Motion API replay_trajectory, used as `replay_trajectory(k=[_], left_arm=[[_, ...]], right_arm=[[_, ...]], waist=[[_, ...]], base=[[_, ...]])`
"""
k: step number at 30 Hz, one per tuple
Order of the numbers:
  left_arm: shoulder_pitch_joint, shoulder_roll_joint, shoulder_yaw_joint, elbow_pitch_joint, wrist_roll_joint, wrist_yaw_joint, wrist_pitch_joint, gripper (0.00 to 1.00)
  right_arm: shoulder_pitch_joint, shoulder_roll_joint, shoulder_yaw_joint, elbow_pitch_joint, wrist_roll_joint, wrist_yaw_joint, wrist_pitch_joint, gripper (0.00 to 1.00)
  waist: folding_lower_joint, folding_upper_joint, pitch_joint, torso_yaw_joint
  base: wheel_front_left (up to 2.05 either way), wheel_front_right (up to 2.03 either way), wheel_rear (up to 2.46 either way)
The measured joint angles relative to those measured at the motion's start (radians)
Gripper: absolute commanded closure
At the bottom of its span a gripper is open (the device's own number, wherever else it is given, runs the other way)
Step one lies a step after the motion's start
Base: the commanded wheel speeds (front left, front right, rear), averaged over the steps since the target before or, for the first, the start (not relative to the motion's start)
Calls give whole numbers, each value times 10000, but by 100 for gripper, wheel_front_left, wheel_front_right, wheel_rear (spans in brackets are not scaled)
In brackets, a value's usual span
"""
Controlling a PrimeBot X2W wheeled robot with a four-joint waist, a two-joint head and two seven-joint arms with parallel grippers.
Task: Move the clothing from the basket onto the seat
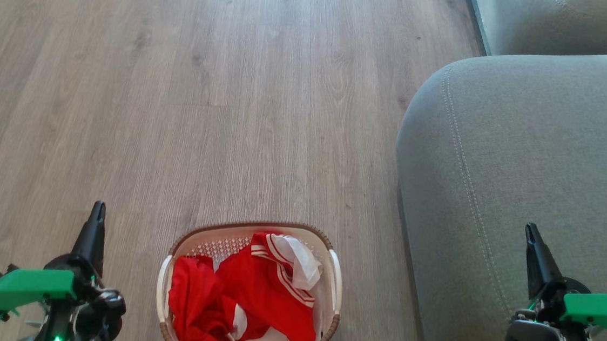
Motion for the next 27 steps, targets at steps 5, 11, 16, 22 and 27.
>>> replay_trajectory(k=[5,11,16,22,27], left_arm=[[0,0,0,0,0,0,0,100],[0,0,0,0,0,0,0,100],[0,0,0,0,0,0,0,100],[0,0,0,0,0,-2,0,100],[0,0,0,0,0,0,0,100]], right_arm=[[0,0,0,0,0,0,0,100],[0,0,0,0,0,0,0,100],[0,0,0,0,0,0,0,100],[0,0,0,0,0,0,0,100],[0,0,0,0,0,0,0,100]], waist=[[0,0,0,0],[0,0,0,0],[0,0,0,0],[0,0,0,0],[0,0,0,0]], base=[[0,0,0],[0,0,0],[0,0,0],[0,0,0],[0,0,0]])
